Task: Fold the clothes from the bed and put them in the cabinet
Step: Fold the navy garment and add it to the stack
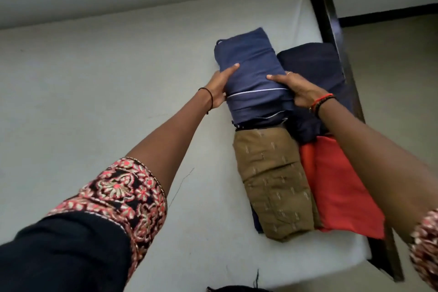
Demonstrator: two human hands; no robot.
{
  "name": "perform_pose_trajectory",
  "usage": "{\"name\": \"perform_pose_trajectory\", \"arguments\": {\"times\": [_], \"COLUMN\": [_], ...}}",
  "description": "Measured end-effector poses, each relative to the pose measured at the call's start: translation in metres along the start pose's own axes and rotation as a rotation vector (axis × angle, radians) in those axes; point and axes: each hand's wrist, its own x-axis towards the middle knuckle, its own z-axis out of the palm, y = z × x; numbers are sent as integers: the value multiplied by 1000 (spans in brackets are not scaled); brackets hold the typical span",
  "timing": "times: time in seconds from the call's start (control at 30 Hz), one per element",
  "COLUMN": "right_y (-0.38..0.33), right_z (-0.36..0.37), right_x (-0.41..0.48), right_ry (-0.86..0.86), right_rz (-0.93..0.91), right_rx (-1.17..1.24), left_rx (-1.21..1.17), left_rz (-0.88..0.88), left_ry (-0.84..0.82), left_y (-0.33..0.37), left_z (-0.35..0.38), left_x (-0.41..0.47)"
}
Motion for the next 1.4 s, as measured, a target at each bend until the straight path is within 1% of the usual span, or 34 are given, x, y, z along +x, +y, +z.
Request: {"name": "perform_pose_trajectory", "arguments": {"times": [0.1,0.2,0.3,0.37,0.43,0.5,0.57,0.67,0.77,0.83,0.93,1.03,1.2,1.4], "right_y": [18,27,30,35,43,56,64,54,42,40,38,42,60,85], "right_z": [-8,-3,8,15,23,30,33,34,34,35,39,45,60,75], "right_x": [13,16,10,4,-2,-4,-5,-8,-21,-32,-64,-100,-164,-241], "right_ry": [62,195,383,497,581,623,599,561,542,540,534,516,470,476], "right_rz": [10,-74,-148,-237,-326,-324,-253,-178,-165,-181,-179,-153,-66,-35], "right_rx": [-58,-104,-237,-359,-489,-682,-828,-870,-841,-772,-704,-672,-628,-601], "left_rx": [177,280,326,334,382,457,540,583,560,579,575,568,572,627], "left_rz": [117,223,250,254,240,204,160,128,133,134,142,146,87,0], "left_ry": [117,155,250,302,320,325,320,318,332,382,444,451,402,239], "left_y": [-32,-55,-73,-76,-77,-76,-77,-72,-66,-69,-74,-85,-104,-128], "left_z": [3,10,16,19,19,18,18,23,26,23,18,23,34,40], "left_x": [5,-4,-13,-14,-12,-9,-6,-5,-20,-32,-71,-120,-199,-269]}}
